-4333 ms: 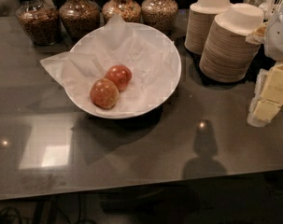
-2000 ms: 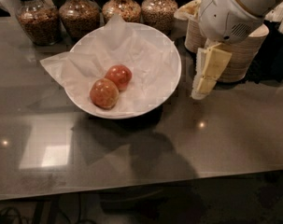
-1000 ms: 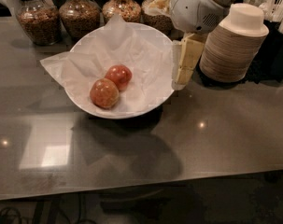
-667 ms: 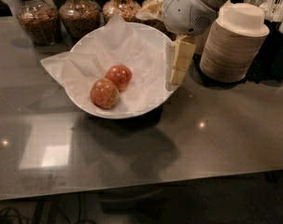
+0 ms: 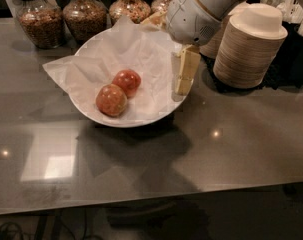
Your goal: Pick apple from white bowl
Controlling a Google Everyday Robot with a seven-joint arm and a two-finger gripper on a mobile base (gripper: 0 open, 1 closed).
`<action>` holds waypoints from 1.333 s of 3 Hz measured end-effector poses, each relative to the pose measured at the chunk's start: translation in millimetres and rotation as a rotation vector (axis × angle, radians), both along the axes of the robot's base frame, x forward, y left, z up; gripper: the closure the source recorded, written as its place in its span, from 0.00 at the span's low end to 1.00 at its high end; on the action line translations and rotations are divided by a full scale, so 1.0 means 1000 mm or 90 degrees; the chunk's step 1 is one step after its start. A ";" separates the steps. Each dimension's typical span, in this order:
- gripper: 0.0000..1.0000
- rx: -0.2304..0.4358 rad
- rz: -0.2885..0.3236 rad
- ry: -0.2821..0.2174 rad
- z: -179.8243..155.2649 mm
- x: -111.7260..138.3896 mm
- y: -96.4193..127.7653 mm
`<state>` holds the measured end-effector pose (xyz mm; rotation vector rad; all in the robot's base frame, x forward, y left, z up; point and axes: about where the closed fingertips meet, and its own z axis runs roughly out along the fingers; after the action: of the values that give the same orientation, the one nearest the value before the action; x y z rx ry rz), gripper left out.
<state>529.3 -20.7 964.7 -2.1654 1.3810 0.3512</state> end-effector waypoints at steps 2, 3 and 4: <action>0.00 0.050 0.023 0.017 -0.021 0.005 0.032; 0.02 0.071 0.049 0.032 -0.032 0.008 0.053; 0.05 0.079 0.072 0.040 -0.040 0.010 0.070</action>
Offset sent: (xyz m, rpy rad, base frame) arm 0.0084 0.0618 -0.0412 0.1456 0.0668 0.0925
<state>539.2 49.5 924.6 -2.1511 1.2394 0.5371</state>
